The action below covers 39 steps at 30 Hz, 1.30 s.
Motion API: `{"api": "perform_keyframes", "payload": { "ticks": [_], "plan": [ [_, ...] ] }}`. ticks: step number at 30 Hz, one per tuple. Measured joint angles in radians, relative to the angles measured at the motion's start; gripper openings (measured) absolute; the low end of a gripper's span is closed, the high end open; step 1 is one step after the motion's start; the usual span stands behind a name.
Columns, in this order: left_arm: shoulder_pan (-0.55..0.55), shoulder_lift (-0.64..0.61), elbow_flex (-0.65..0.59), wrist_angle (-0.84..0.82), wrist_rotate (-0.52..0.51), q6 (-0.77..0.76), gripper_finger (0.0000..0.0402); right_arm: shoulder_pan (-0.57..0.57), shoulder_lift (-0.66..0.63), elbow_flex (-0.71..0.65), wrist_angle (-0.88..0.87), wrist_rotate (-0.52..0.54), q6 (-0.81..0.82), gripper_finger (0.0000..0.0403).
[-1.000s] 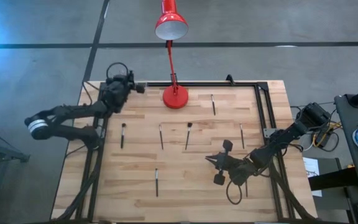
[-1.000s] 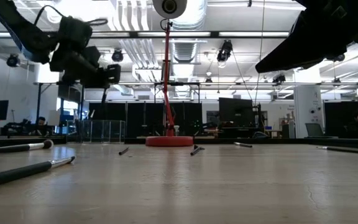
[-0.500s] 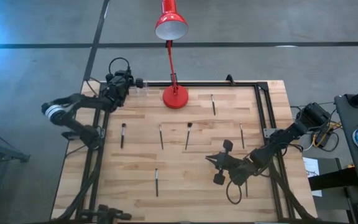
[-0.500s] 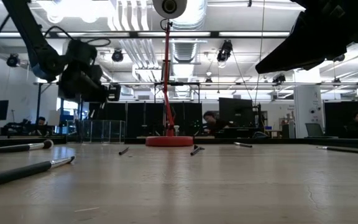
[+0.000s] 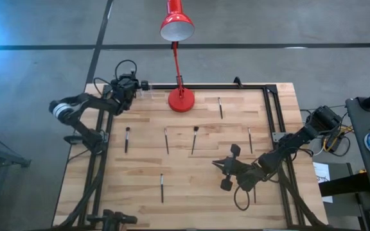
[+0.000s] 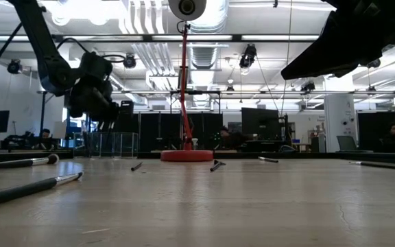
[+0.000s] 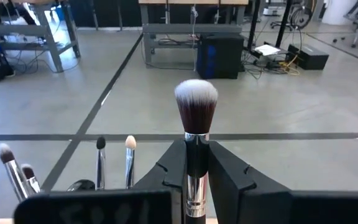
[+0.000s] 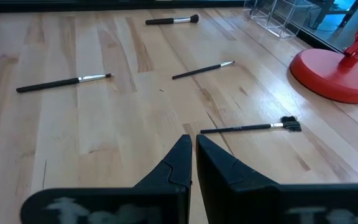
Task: Pick & Place Makeup Supplies
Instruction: Put the makeup brush into the transparent organizer
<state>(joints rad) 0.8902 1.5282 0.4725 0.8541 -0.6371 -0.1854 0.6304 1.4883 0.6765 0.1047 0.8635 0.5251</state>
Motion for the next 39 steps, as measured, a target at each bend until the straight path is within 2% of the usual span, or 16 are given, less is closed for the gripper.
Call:
{"api": "perform_keyframes", "payload": {
  "ticks": [5, 16, 24, 31, 35, 39],
  "plan": [
    [0.000, -0.029, -0.001, -0.048, 0.022, -0.021, 0.0045, 0.000, 0.000, 0.000, 0.004, 0.000, 0.000, 0.0018],
    [0.000, -0.101, 0.012, -0.202, 0.055, -0.071, 0.0085, 0.000, 0.000, 0.000, 0.006, 0.000, -0.001, 0.0018],
    [-0.026, -0.207, 0.006, -0.264, 0.181, -0.066, 0.0076, -0.003, 0.000, 0.000, 0.005, 0.000, -0.005, 0.0018],
    [-0.193, -0.394, -0.092, -0.259, 0.230, -0.052, 0.0020, -0.053, 0.000, -0.016, 0.006, 0.001, 0.003, 0.0018],
    [-0.357, -0.479, -0.199, -0.216, 0.302, -0.055, 0.0003, -0.089, 0.000, -0.040, 0.005, 0.001, 0.047, 0.0018],
    [-0.558, -0.508, -0.319, -0.134, 0.306, -0.064, 0.0001, -0.131, 0.000, -0.067, 0.004, 0.002, 0.084, 0.0018]
  ]
}}
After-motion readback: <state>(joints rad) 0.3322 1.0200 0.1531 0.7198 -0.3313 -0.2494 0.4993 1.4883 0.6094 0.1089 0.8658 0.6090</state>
